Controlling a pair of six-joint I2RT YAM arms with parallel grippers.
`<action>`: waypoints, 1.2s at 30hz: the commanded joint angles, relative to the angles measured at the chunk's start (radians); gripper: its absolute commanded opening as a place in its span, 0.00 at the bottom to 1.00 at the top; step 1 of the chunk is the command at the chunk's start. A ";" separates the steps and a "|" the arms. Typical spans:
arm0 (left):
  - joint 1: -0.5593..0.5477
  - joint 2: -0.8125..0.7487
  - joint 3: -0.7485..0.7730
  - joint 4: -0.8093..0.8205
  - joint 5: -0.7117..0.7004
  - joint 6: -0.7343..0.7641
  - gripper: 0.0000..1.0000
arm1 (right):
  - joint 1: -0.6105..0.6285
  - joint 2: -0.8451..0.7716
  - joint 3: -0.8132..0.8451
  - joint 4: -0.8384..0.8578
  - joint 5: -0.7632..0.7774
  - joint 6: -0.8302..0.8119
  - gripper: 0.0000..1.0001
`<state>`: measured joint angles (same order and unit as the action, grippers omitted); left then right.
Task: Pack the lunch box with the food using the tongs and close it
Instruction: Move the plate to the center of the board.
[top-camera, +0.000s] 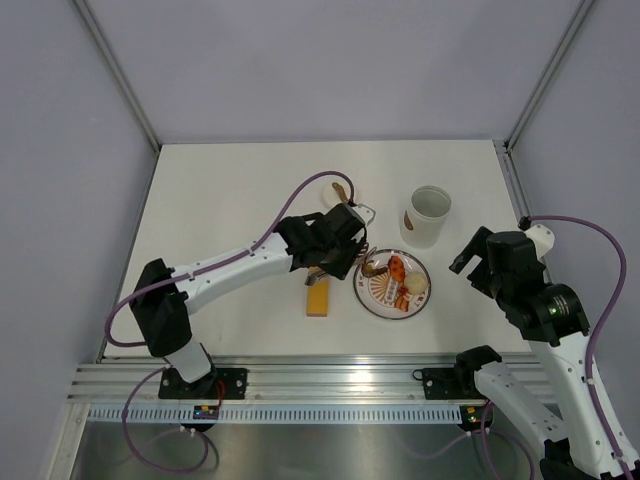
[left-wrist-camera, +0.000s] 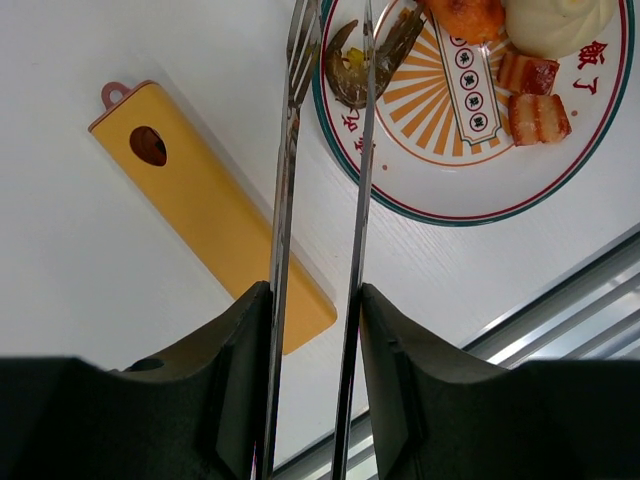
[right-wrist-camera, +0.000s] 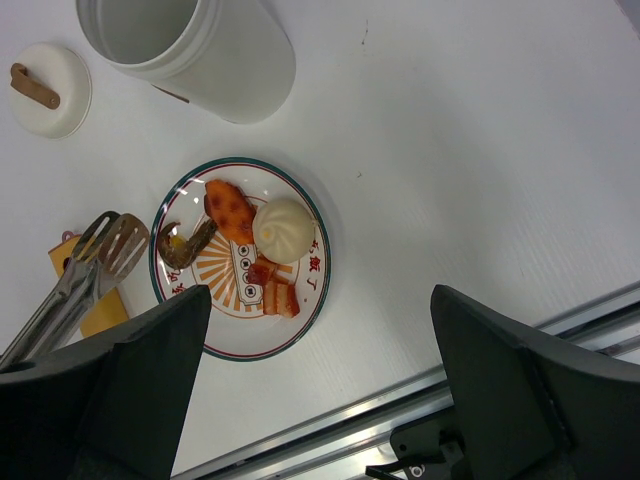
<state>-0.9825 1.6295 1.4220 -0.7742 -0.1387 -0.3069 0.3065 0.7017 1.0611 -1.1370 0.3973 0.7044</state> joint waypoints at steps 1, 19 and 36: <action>0.002 0.030 0.015 0.059 -0.035 -0.008 0.41 | 0.002 0.005 0.008 0.023 -0.011 0.004 1.00; 0.001 0.069 -0.005 0.067 -0.035 -0.012 0.28 | 0.002 -0.004 -0.003 0.025 -0.012 0.007 0.99; -0.042 0.035 -0.006 0.021 -0.013 -0.018 0.26 | 0.002 -0.002 -0.012 0.033 -0.015 0.007 0.99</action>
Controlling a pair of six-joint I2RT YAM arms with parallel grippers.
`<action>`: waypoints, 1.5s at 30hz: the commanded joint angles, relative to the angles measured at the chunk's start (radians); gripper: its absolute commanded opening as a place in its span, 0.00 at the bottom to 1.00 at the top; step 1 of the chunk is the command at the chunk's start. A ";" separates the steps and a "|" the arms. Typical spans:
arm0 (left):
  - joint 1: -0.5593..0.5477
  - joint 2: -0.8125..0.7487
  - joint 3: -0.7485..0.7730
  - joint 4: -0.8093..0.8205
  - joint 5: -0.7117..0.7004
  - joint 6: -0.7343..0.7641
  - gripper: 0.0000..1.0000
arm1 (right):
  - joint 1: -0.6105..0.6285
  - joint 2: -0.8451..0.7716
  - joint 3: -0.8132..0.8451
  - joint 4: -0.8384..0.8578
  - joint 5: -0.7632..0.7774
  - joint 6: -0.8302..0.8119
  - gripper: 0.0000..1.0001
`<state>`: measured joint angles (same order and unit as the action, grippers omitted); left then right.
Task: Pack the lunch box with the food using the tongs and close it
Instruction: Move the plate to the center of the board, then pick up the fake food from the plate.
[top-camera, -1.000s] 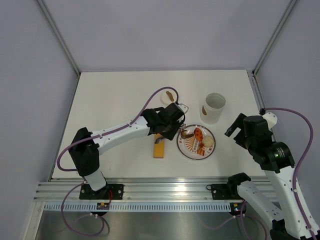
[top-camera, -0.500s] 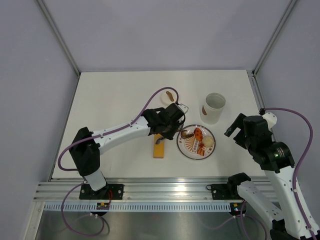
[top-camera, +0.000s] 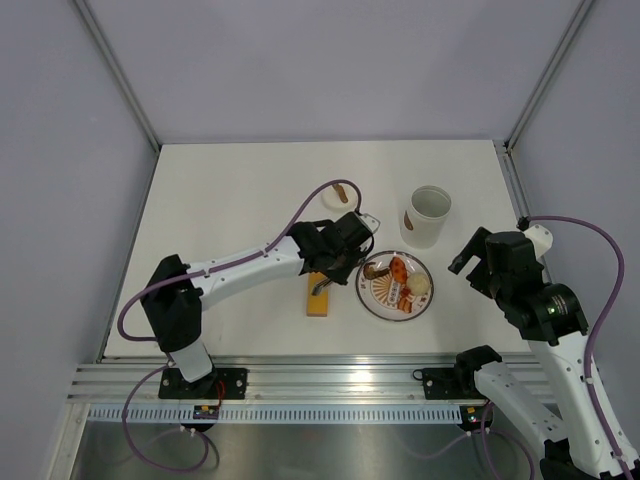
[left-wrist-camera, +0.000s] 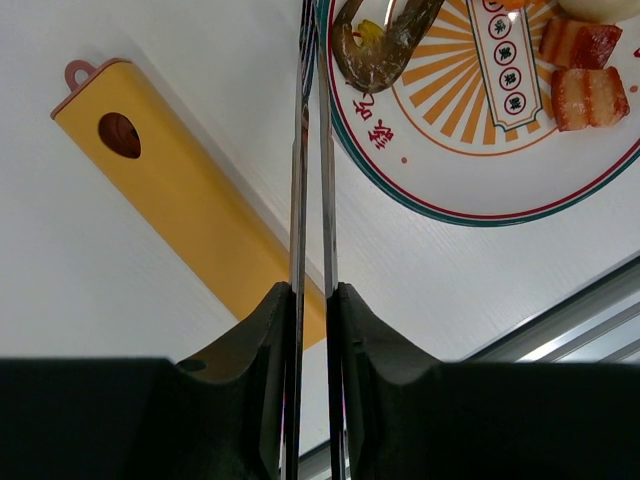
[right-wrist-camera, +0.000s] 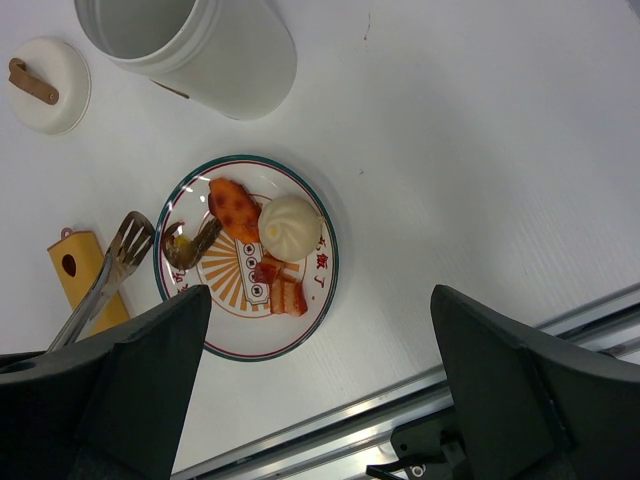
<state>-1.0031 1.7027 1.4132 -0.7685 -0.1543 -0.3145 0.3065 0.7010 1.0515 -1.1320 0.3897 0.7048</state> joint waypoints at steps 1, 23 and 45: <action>-0.025 -0.047 0.001 0.015 -0.022 -0.014 0.26 | 0.002 -0.001 -0.002 0.028 -0.011 0.005 1.00; -0.071 -0.051 0.001 0.049 -0.050 -0.011 0.25 | 0.002 0.000 -0.005 0.028 -0.012 0.007 0.99; -0.092 -0.002 -0.008 0.026 0.007 -0.017 0.23 | 0.003 -0.003 -0.005 0.028 -0.014 0.007 0.99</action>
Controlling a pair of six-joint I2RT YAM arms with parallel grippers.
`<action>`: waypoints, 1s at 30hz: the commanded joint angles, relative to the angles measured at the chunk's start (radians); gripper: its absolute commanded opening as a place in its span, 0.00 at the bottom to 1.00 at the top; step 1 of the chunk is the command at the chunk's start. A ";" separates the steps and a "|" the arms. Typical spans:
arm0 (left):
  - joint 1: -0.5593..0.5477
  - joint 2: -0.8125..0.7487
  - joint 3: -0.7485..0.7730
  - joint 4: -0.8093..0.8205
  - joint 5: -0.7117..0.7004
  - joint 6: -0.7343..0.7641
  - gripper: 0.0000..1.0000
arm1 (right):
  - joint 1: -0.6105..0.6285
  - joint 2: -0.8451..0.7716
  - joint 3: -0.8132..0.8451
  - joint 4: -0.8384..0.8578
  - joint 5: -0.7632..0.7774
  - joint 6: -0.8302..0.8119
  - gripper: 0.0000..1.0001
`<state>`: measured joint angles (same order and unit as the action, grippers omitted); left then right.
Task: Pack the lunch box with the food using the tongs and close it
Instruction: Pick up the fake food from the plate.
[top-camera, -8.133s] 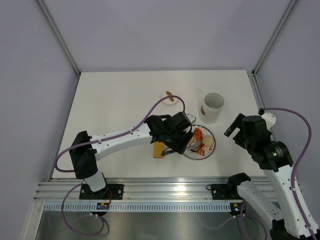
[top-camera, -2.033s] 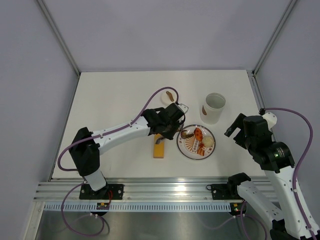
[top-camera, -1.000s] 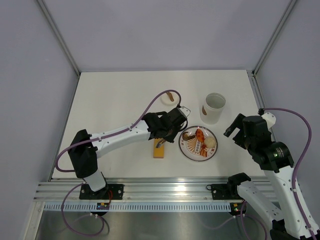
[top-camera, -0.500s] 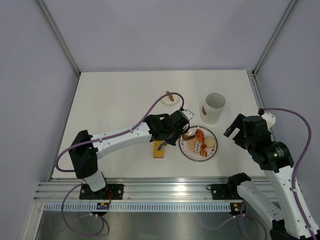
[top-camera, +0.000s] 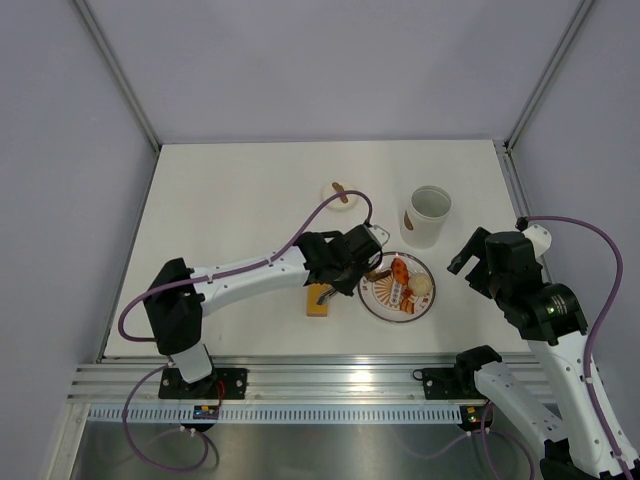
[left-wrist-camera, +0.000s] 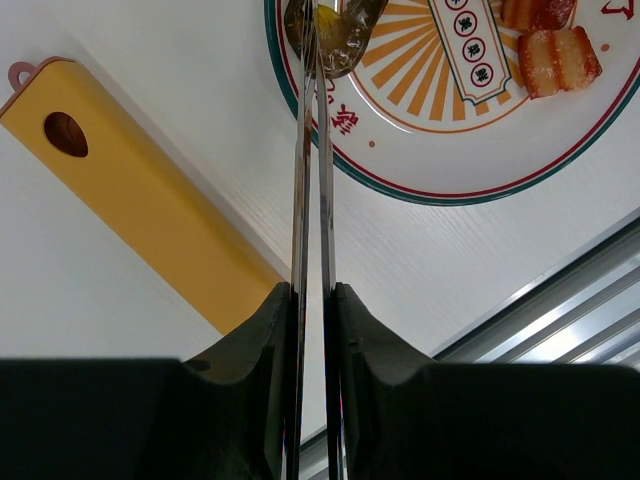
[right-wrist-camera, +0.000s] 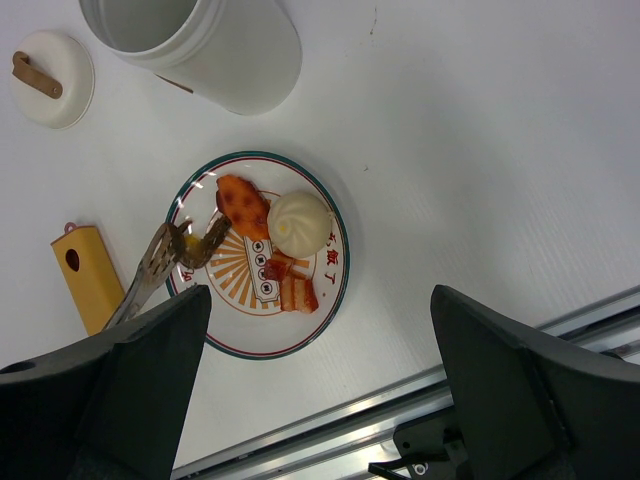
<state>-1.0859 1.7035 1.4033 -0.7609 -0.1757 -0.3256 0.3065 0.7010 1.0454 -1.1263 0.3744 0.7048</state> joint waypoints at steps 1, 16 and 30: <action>-0.011 -0.004 0.000 0.015 0.033 -0.007 0.23 | 0.002 -0.001 0.002 0.022 0.001 0.007 0.99; -0.071 -0.022 -0.029 -0.006 0.088 -0.066 0.23 | 0.002 0.002 -0.005 0.036 -0.012 0.007 0.99; -0.086 -0.033 0.112 -0.058 -0.019 -0.052 0.37 | 0.002 -0.017 -0.002 0.017 -0.006 0.015 0.99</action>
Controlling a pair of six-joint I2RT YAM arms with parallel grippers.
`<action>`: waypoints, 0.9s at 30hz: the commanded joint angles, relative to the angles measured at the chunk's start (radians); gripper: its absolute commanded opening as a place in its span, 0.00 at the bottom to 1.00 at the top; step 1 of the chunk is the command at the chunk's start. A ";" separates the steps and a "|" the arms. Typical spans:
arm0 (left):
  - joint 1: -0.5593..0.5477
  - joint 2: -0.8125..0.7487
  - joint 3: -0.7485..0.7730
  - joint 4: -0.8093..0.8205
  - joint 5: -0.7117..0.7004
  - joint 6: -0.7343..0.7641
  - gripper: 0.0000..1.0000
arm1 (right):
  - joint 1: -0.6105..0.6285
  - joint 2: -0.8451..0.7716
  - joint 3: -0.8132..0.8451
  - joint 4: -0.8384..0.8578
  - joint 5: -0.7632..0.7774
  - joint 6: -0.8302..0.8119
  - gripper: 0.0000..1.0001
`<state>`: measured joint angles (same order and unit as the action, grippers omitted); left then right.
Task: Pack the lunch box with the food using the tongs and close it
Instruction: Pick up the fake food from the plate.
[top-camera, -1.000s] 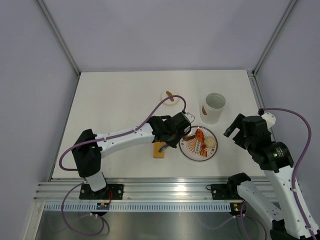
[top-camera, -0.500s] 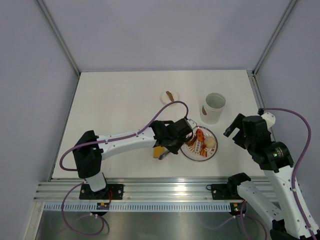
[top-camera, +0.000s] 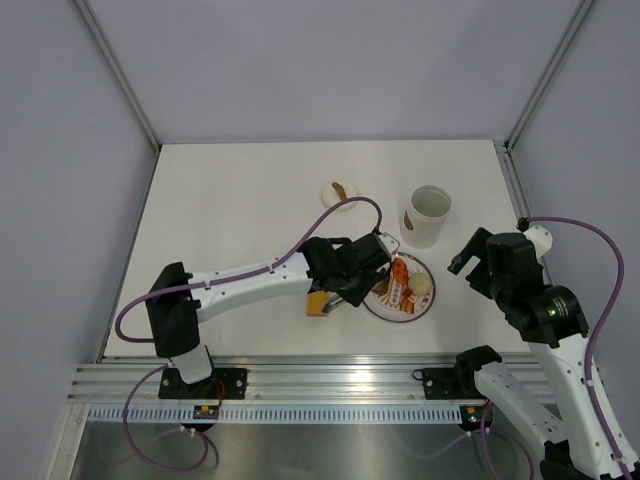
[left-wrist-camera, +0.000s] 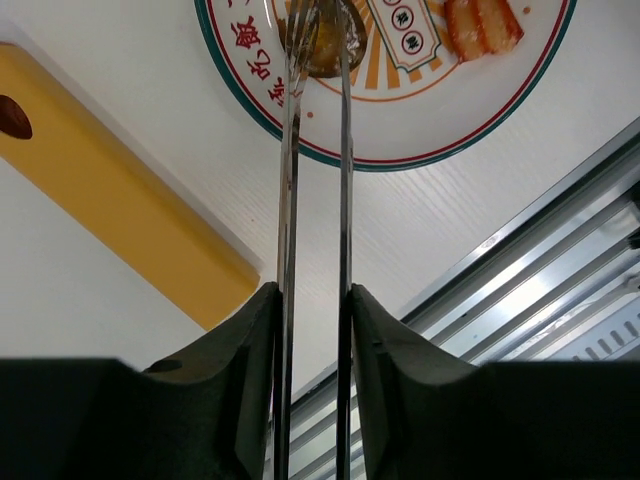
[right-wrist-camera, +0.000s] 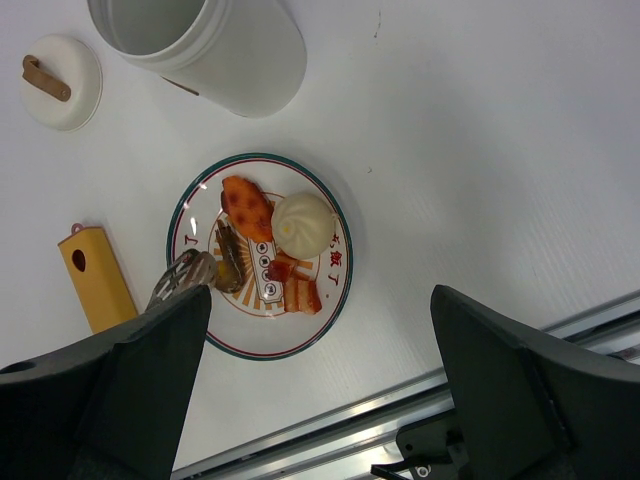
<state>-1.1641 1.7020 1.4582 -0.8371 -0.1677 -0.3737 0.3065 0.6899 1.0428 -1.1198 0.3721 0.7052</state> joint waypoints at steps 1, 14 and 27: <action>-0.012 -0.024 0.063 0.016 -0.027 -0.004 0.38 | 0.002 -0.007 0.002 0.009 -0.004 0.014 0.99; -0.019 0.065 0.113 0.030 -0.047 -0.096 0.49 | 0.002 -0.006 0.002 0.008 -0.001 0.016 1.00; -0.019 0.134 0.131 0.021 -0.087 -0.133 0.49 | 0.002 -0.004 -0.003 0.012 -0.001 0.010 1.00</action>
<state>-1.1770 1.8244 1.5318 -0.8379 -0.2119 -0.4847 0.3065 0.6876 1.0424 -1.1198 0.3725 0.7052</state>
